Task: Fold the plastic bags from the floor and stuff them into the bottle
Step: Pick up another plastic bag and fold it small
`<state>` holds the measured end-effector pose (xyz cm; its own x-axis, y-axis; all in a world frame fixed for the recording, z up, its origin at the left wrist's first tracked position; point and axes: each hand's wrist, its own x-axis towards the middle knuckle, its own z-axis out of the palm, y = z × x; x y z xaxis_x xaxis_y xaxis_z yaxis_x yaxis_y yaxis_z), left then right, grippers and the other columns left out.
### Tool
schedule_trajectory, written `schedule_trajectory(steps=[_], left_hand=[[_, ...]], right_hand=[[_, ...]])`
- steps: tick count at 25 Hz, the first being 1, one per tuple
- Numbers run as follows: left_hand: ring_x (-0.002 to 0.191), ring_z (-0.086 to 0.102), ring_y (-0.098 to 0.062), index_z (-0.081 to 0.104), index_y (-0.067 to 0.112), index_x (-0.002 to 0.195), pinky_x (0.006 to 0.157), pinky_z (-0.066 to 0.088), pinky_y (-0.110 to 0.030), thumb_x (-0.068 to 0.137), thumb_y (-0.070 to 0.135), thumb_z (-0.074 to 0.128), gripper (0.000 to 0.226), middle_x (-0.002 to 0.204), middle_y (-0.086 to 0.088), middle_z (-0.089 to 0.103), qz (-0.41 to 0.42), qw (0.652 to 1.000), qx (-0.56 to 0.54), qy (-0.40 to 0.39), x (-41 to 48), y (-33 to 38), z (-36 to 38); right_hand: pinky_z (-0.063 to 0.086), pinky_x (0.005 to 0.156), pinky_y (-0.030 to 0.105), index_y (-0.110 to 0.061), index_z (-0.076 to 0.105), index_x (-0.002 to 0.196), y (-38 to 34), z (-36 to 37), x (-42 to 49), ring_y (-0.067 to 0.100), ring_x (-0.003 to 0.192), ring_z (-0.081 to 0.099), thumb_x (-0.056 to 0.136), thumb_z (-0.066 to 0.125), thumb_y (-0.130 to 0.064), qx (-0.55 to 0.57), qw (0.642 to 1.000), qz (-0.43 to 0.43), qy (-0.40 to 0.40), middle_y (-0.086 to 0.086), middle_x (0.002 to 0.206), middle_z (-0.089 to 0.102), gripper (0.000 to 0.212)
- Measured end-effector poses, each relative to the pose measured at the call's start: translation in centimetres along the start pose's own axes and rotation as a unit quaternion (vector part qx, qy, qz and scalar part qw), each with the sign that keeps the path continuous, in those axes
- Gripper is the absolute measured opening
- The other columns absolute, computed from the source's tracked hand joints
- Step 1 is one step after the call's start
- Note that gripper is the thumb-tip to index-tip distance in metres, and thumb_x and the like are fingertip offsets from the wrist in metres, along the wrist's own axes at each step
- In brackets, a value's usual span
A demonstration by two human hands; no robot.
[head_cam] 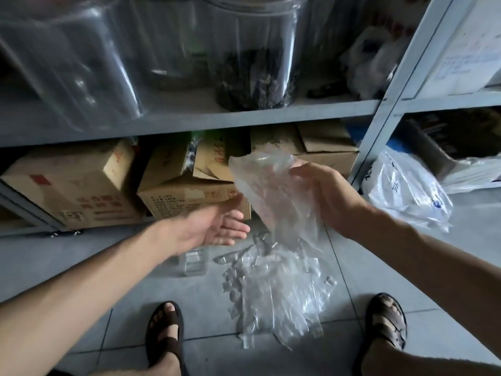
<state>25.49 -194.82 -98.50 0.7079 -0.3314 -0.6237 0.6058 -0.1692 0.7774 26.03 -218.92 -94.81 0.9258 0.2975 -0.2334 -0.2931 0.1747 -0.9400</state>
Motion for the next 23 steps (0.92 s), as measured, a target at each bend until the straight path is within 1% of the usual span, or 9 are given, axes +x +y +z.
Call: schedule_trajectory(steps=[2, 4, 6, 7, 9, 12, 16, 18, 23], left_hand=[[0.116, 0.064, -0.027, 0.041, -0.001, 0.142, 0.106, 0.045, -0.043, 0.073, 0.074, 0.064, 0.105, 0.129, -0.017, 0.064, 0.007, 0.991, -0.137, -0.012, -1.4, 0.9, 2.7], [0.124, 0.055, -0.026, 0.043, 0.003, 0.142, 0.116, 0.033, -0.045, 0.090, 0.063, 0.053, 0.080, 0.138, -0.012, 0.056, 0.046, 0.966, -0.256, -0.002, -2.9, 1.3, 5.1], [0.107, 0.065, -0.020, 0.063, 0.010, 0.119, 0.106, 0.047, -0.038, 0.093, 0.042, 0.063, 0.042, 0.121, -0.008, 0.067, 0.101, 0.930, -0.354, 0.013, -4.3, 1.7, 6.5], [0.093, 0.071, -0.017, 0.069, 0.012, 0.109, 0.090, 0.057, -0.032, 0.092, 0.034, 0.066, 0.028, 0.108, -0.007, 0.073, 0.127, 0.922, -0.364, 0.035, -4.8, 1.9, 6.7], [0.079, 0.073, -0.016, 0.074, 0.017, 0.094, 0.069, 0.059, -0.029, 0.089, 0.027, 0.070, 0.012, 0.089, -0.002, 0.078, 0.153, 0.934, -0.287, 0.151, -5.7, 2.6, 6.8], [0.081, 0.069, -0.018, 0.071, 0.018, 0.078, 0.084, 0.053, -0.037, 0.084, 0.024, 0.077, 0.010, 0.073, 0.007, 0.075, 0.226, 0.925, -0.106, 0.287, -6.4, 3.7, 5.7], [0.105, 0.065, -0.031, 0.075, 0.014, 0.086, 0.110, 0.039, -0.052, 0.079, 0.038, 0.080, 0.025, 0.096, -0.009, 0.076, 0.242, 0.928, -0.019, 0.284, -6.4, 4.0, 4.3], [0.108, 0.065, -0.030, 0.078, 0.019, 0.082, 0.111, 0.037, -0.055, 0.082, 0.037, 0.077, 0.018, 0.098, -0.004, 0.076, 0.240, 0.932, -0.019, 0.272, -6.3, 4.0, 3.8], [0.112, 0.066, -0.031, 0.080, 0.026, 0.090, 0.110, 0.039, -0.055, 0.072, 0.041, 0.081, 0.024, 0.101, -0.001, 0.077, 0.226, 0.962, -0.018, 0.149, -6.7, 4.2, 3.5]], right_hand=[[0.043, 0.100, 0.044, 0.002, 0.061, 0.126, -2.3, 0.8, -2.1, 0.031, 0.102, 0.062, 0.091, 0.054, -0.023, 0.063, 0.998, -0.002, -0.002, 0.019, 0.114, 0.066, 0.044], [0.045, 0.102, 0.045, -0.002, 0.061, 0.129, -3.7, 1.2, -4.1, 0.032, 0.109, 0.064, 0.093, 0.052, -0.024, 0.087, 0.996, -0.015, 0.002, 0.019, 0.123, 0.067, 0.043], [0.052, 0.091, 0.044, -0.005, 0.066, 0.123, -3.8, 1.1, -5.5, 0.032, 0.101, 0.068, 0.093, 0.051, -0.026, 0.091, 0.996, -0.001, 0.006, 0.018, 0.116, 0.070, 0.039], [0.054, 0.083, 0.042, -0.005, 0.068, 0.119, -3.5, 0.9, -5.9, 0.031, 0.092, 0.068, 0.093, 0.051, -0.028, 0.083, 0.996, 0.007, 0.007, 0.017, 0.109, 0.072, 0.039], [0.052, 0.078, 0.044, -0.002, 0.068, 0.115, -2.7, 0.3, -6.3, 0.031, 0.083, 0.065, 0.091, 0.053, -0.029, 0.072, 0.997, 0.017, 0.003, 0.018, 0.100, 0.070, 0.039], [0.056, 0.071, 0.041, -0.003, 0.072, 0.097, -1.7, -0.1, -6.3, 0.026, 0.075, 0.070, 0.087, 0.056, -0.033, 0.101, 0.993, 0.060, -0.023, 0.014, 0.088, 0.072, 0.035], [0.060, 0.066, 0.028, 0.002, 0.074, 0.100, -0.7, 0.2, -5.0, 0.018, 0.075, 0.072, 0.092, 0.062, -0.021, 0.046, 0.997, 0.060, -0.004, 0.012, 0.093, 0.074, 0.026], [0.061, 0.072, 0.028, 0.008, 0.070, 0.101, -0.6, 0.4, -4.3, 0.018, 0.074, 0.069, 0.086, 0.070, -0.018, 0.021, 0.998, 0.040, 0.035, 0.014, 0.093, 0.072, 0.030], [0.058, 0.081, 0.032, 0.000, 0.073, 0.096, -0.9, 0.0, -3.7, 0.020, 0.073, 0.067, 0.088, 0.069, -0.015, 0.034, 0.992, 0.013, 0.118, 0.015, 0.090, 0.073, 0.017]])
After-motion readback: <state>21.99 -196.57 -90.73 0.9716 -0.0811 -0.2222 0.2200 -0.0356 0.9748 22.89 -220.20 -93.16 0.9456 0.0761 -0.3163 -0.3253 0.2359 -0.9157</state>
